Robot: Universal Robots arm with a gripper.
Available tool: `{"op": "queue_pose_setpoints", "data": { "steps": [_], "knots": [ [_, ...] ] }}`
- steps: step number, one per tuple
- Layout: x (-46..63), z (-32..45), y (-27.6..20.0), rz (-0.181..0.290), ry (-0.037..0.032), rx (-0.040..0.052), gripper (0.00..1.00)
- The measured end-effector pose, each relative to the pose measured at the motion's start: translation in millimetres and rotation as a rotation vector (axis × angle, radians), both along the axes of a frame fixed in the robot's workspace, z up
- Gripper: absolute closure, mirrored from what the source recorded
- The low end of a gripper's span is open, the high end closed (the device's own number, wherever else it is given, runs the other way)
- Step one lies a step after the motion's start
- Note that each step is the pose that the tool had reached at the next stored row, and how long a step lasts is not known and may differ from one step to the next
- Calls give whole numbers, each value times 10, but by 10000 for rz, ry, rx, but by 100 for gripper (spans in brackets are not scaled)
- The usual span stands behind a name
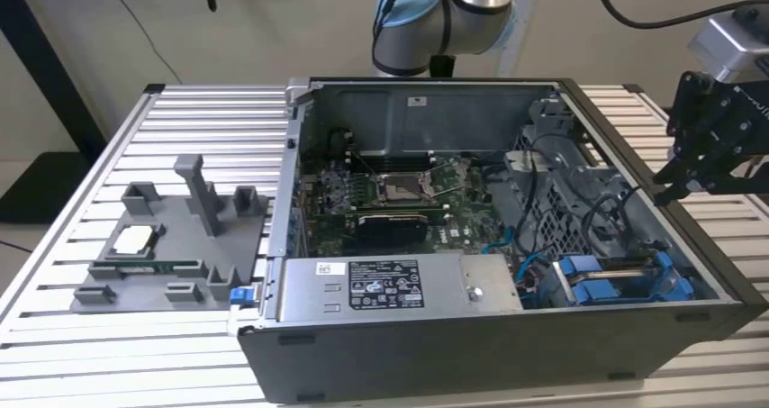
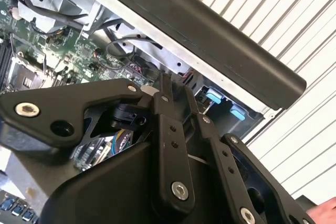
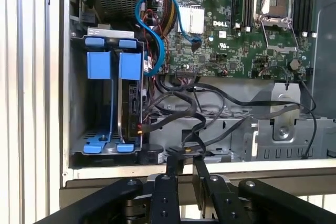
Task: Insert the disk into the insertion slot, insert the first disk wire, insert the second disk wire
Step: 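Insert the second disk wire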
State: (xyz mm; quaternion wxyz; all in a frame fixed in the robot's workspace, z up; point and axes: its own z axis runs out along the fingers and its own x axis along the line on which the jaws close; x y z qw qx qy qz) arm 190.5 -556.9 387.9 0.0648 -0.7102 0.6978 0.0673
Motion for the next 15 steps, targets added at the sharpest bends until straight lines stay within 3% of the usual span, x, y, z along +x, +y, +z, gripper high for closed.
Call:
{"op": "queue_pose_setpoints", "data": {
  "steps": [15],
  "knots": [
    [0, -77, -8, 0, 0, -2, 73]
  ]
}}
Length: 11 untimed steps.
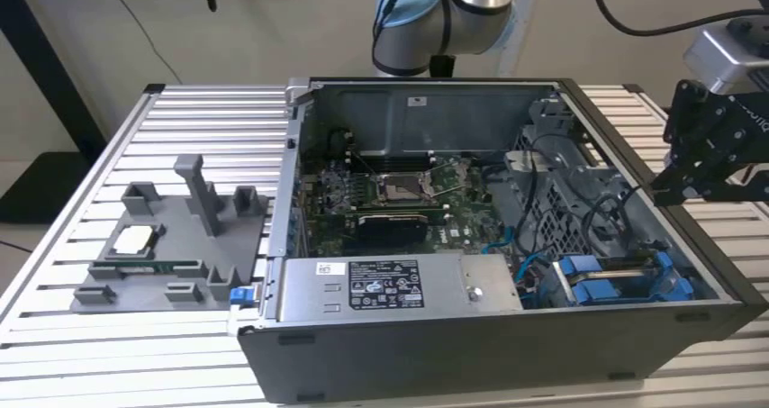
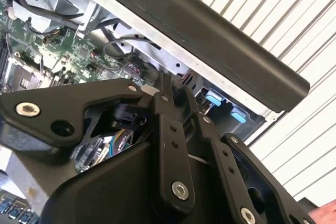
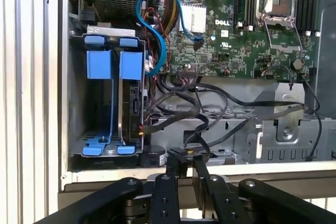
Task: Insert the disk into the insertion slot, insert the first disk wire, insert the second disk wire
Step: 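Insert the second disk wire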
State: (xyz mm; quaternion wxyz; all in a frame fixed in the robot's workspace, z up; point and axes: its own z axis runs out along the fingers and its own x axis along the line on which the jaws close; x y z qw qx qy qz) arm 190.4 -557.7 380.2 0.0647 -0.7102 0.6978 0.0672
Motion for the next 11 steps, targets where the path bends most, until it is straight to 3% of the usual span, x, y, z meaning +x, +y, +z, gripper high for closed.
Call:
{"op": "queue_pose_setpoints", "data": {
  "steps": [2, 4, 11],
  "knots": [
    [0, -10, -1, 0, 0, 0, 73],
    [0, -18, -2, 1, 0, 0, 82],
    [-4, -20, -5, -1, 0, 3, 84]
  ]
}}
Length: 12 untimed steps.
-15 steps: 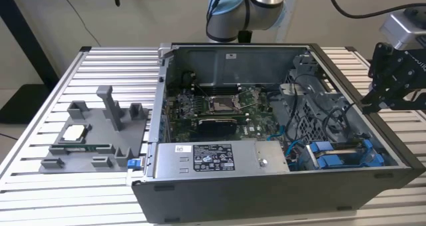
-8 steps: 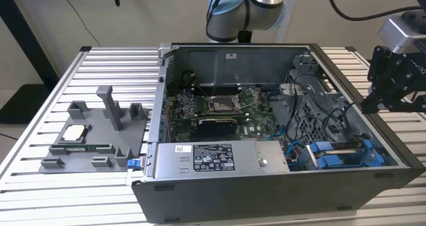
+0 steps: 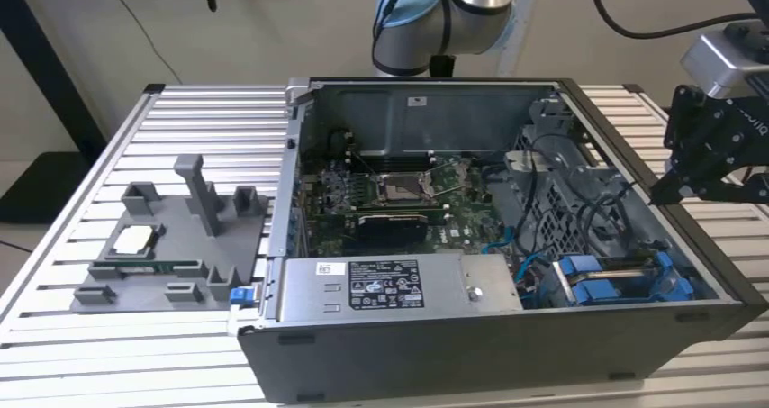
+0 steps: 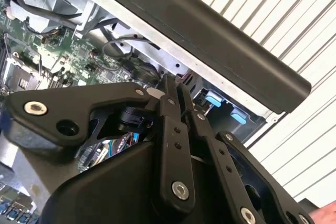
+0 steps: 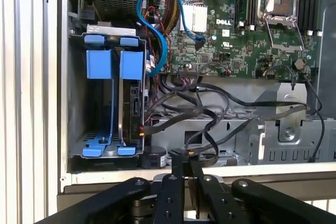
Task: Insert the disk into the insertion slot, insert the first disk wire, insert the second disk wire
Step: 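Insert the second disk wire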
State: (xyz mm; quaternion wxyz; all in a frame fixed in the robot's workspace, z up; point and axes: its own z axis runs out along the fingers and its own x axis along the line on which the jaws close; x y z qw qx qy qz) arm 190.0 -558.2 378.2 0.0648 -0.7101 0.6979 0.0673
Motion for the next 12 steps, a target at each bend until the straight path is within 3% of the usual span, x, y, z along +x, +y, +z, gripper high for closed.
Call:
{"op": "queue_pose_setpoints", "data": {
  "steps": [5, 12],
  "knots": [
    [-84, 38, 1, 1, -1, -4, 84],
    [-350, 68, -1, 8, -63, -9, 84]
  ]
}}
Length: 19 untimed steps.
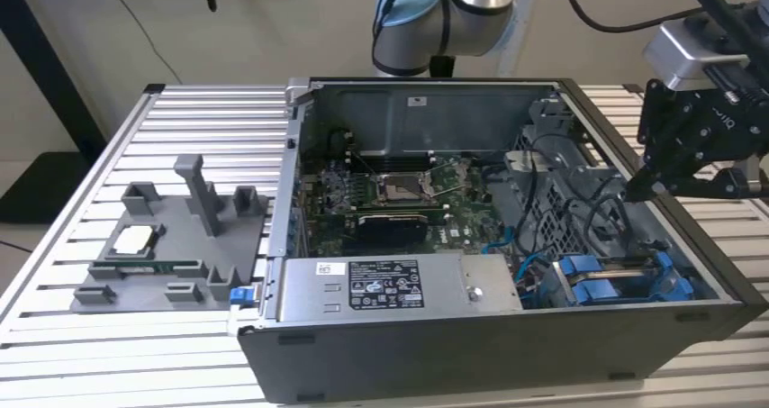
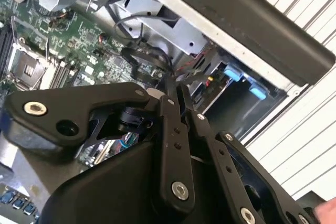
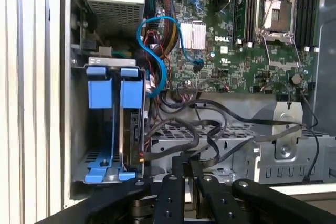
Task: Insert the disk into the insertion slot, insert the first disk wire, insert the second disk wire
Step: 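Insert the second disk wire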
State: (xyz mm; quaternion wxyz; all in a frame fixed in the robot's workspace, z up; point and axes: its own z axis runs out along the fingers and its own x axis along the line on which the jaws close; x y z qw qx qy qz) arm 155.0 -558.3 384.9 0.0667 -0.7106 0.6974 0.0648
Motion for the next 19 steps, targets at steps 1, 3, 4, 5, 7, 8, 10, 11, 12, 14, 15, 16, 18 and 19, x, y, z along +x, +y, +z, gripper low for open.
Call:
{"op": "queue_pose_setpoints", "data": {
  "steps": [1, 3, 4, 5, 7, 8, 10, 11, 12, 14, 15, 16, 18, 19],
  "knots": [
    [-31, 5, -2, 8, -15, -10, 84],
    [-89, 9, -7, 32, -48, -43, 84],
    [-115, 10, -9, 47, -64, -65, 84],
    [-135, 10, -12, 63, -75, -87, 84],
    [-165, 11, -17, 95, -87, -138, 84],
    [-175, 10, -19, 111, -92, -163, 84],
    [-188, 10, -22, 140, -100, -202, 84],
    [-189, 10, -23, 150, -101, -208, 84],
    [-190, 10, -23, 151, -101, -209, 84],
    [-197, 10, -22, 150, -100, -209, 84],
    [-197, 10, -23, 150, -101, -210, 84],
    [-197, 9, -23, 150, -102, -209, 84],
    [-204, 6, -28, 148, -109, -208, 84],
    [-209, 6, -29, 149, -115, -210, 84]
  ]
}}
